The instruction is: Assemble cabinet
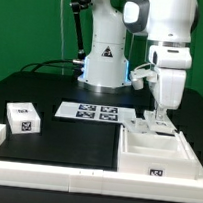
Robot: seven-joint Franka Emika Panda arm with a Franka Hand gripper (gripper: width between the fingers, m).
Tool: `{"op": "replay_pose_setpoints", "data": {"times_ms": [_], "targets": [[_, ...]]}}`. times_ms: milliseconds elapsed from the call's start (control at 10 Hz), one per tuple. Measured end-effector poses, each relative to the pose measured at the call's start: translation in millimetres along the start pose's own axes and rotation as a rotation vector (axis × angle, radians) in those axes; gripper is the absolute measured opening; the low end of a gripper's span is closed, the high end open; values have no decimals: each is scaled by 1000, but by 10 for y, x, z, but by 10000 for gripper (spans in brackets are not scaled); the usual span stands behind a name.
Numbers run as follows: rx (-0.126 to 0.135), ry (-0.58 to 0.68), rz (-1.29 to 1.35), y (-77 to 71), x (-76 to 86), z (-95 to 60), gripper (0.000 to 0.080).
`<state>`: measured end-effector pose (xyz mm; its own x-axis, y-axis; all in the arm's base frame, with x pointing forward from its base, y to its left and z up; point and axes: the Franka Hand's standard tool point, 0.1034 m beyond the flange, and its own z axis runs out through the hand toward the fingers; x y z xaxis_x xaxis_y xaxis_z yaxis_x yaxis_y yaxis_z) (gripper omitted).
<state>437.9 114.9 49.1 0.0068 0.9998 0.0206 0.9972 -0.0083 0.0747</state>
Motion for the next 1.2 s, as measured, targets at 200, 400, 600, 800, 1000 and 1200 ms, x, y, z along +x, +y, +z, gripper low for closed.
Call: {"op": "replay_pose_setpoints", "data": {"times_ms": [200, 400, 600, 800, 1000, 1200], "targets": [[-10, -1, 7, 99, 11, -36, 70], [-15, 2, 29, 125, 39, -42, 70], [-15, 3, 44, 120, 43, -39, 70], [-11, 0, 46, 125, 35, -39, 70], [-5, -9, 49, 186, 21, -53, 70], [-4, -9, 50, 186, 19, -50, 70]]}}
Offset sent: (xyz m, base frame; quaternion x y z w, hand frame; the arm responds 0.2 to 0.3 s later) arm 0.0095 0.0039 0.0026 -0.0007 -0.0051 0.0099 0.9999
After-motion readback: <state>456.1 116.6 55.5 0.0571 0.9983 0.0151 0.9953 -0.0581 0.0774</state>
